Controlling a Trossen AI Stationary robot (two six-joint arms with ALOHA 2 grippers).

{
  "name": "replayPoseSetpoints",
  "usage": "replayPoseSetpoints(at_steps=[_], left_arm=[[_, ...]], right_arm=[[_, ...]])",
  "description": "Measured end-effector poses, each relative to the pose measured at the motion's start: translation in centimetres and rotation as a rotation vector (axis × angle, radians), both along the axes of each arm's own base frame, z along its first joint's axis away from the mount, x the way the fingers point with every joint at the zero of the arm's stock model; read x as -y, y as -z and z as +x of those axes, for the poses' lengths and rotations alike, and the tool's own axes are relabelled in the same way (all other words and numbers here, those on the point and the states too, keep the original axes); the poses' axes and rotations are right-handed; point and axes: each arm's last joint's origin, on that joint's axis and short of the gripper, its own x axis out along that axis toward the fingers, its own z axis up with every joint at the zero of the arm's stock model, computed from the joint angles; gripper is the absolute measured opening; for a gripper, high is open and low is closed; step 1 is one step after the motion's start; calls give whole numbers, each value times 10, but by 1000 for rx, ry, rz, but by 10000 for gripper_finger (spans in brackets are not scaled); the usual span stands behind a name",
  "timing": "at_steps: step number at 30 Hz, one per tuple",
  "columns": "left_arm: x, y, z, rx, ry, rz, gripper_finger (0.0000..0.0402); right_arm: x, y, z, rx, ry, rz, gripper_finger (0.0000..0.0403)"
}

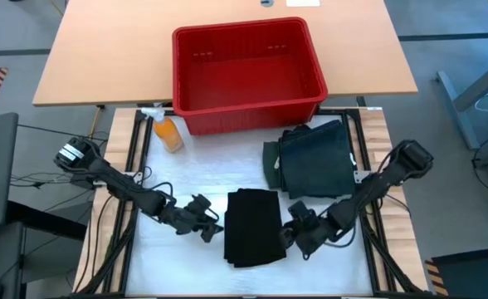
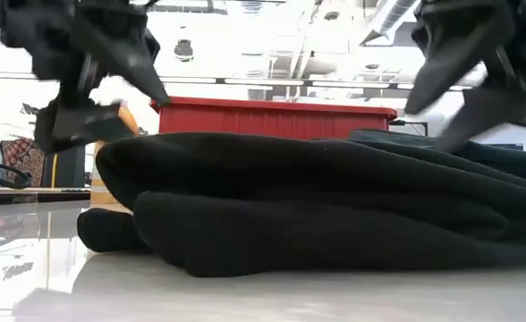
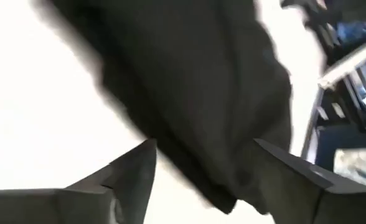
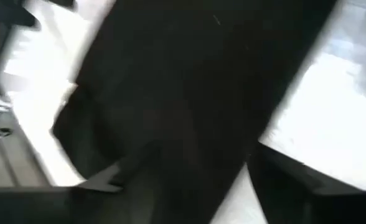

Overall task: Fold Laundry from Bin
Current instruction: Stack the black shirt on top of the blue pants

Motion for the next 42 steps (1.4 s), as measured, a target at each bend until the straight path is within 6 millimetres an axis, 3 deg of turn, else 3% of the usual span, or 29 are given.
replayPoseSetpoints(at_steps=[4,9,13,21,27,32,36,40,42], left_arm=[[-11,14,-6,-38,-105,-42,291],[-22,20,-7,-45,-169,-42,333],[-23,26,5,3,-148,-60,338],[-18,67,37,12,-164,-115,338],[-15,72,49,-27,-146,-87,333],[-14,72,52,-75,-157,-71,276],[-12,67,58,-62,-138,-52,178],[-12,62,65,-52,-81,-15,58],[-13,60,67,-44,-63,0,22]], right_arm=[[-3,24,7,-52,40,-17,307],[-4,45,12,-99,78,-39,349],[-6,55,14,-115,77,-60,355],[0,57,21,-100,67,-85,349],[11,72,19,2,98,-31,341],[12,76,17,23,91,-28,282],[10,72,24,89,30,-32,186],[13,67,32,133,-20,-48,58],[14,63,34,151,-61,-53,32]])
